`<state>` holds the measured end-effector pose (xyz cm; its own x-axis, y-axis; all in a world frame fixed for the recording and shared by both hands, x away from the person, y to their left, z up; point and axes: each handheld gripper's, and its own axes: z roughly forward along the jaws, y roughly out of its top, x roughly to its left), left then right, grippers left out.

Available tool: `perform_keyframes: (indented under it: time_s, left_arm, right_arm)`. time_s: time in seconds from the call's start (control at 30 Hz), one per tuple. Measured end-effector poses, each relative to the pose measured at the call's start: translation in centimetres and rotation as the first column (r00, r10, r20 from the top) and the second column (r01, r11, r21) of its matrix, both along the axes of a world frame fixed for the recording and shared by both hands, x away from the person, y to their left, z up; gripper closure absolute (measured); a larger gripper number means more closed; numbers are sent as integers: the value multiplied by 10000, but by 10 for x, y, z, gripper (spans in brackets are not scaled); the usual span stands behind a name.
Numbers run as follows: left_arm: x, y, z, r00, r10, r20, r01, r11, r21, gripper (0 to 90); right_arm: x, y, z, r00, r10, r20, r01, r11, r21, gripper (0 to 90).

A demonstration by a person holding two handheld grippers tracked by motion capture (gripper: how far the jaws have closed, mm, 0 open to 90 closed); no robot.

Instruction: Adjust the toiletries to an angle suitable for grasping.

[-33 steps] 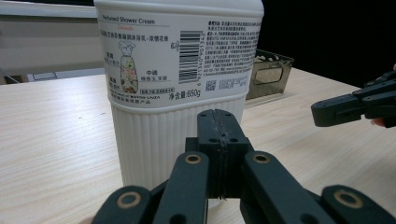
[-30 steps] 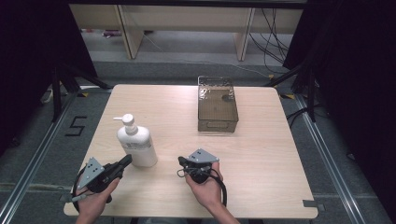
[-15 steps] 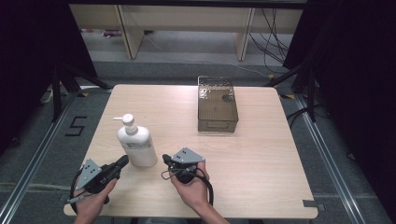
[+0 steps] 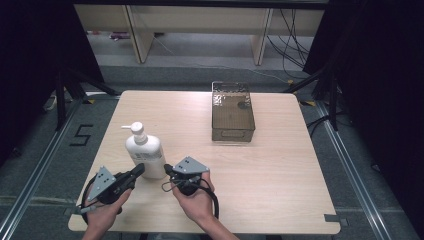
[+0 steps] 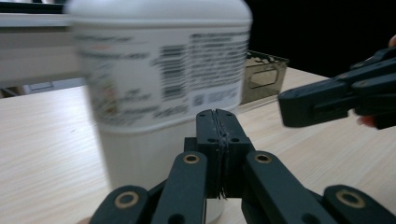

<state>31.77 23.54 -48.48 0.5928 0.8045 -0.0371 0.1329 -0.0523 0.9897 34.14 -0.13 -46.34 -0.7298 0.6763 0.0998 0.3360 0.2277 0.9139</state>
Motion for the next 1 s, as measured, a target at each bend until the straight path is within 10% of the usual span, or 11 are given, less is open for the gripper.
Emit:
perform_keyframes:
  time_s: [1.0]
  left_arm:
    - [29, -33, 5, 9997, 241, -97, -235, 9982, 549, 898]
  right_arm:
    - [3, -26, -3, 9987, -489, 144, 490, 9988, -91, 900]
